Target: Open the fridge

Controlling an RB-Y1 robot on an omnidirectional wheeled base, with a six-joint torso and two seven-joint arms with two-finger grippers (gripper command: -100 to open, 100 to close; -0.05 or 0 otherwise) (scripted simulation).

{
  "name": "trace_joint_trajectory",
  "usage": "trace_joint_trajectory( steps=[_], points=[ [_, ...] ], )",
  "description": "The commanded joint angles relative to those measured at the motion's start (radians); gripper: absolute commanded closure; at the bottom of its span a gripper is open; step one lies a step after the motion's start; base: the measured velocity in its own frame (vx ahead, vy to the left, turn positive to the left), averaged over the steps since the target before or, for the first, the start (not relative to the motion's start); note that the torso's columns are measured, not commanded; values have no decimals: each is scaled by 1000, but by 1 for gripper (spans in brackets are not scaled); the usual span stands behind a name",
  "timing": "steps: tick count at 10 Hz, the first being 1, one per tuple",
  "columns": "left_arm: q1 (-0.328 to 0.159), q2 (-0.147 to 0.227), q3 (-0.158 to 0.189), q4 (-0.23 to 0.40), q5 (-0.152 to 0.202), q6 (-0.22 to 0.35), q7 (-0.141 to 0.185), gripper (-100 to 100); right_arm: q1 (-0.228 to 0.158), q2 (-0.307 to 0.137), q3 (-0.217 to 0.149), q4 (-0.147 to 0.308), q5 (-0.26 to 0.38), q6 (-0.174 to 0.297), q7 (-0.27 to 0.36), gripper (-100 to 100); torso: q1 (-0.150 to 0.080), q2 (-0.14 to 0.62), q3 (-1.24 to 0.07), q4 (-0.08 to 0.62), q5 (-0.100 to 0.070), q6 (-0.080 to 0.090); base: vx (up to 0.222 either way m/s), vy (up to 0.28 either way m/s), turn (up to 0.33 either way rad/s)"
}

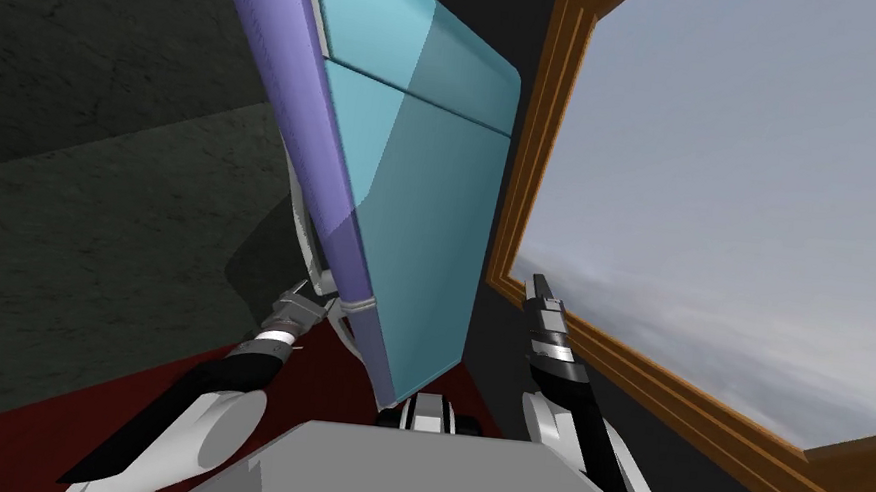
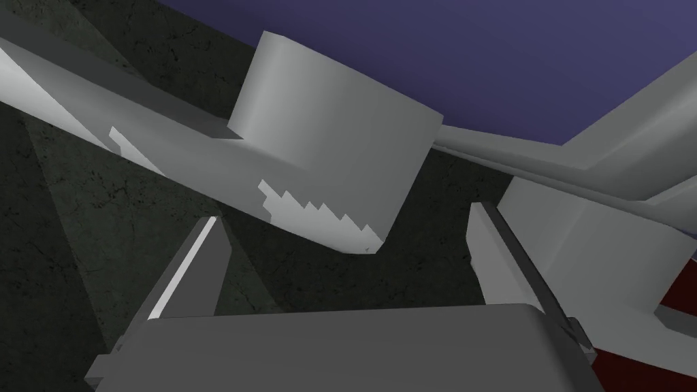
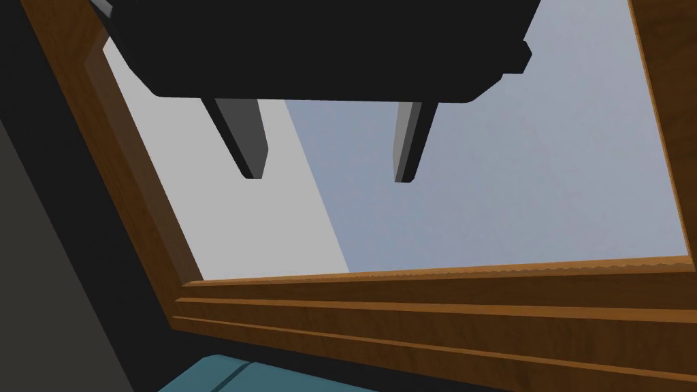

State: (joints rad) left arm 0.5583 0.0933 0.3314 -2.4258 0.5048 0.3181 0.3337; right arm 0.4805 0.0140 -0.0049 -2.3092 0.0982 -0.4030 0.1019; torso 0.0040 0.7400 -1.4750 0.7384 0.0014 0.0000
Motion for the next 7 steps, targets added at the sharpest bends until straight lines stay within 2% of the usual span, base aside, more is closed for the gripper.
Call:
trace_joint_trajectory(
  steps=[1,4,6,7],
  points=[
    [-2,16,-12,-2,8,-2,-1,100,0,0,0,0,0,0,0,0,-4,1,1,0,0,1,-64,147,-78],
    [-3,31,-25,-4,16,-2,-2,100,0,0,0,0,0,0,0,0,4,-5,-4,1,-2,2,-66,253,-84],
    [-6,63,-52,-7,32,-3,-4,100,0,0,0,0,0,0,0,0,-2,-12,-9,0,-4,5,-90,315,-116],
    [-6,63,-52,-7,32,-3,-4,100,0,-1,0,0,0,0,0,0,-4,-14,-10,1,-6,7,-97,306,-92]
  ],
)
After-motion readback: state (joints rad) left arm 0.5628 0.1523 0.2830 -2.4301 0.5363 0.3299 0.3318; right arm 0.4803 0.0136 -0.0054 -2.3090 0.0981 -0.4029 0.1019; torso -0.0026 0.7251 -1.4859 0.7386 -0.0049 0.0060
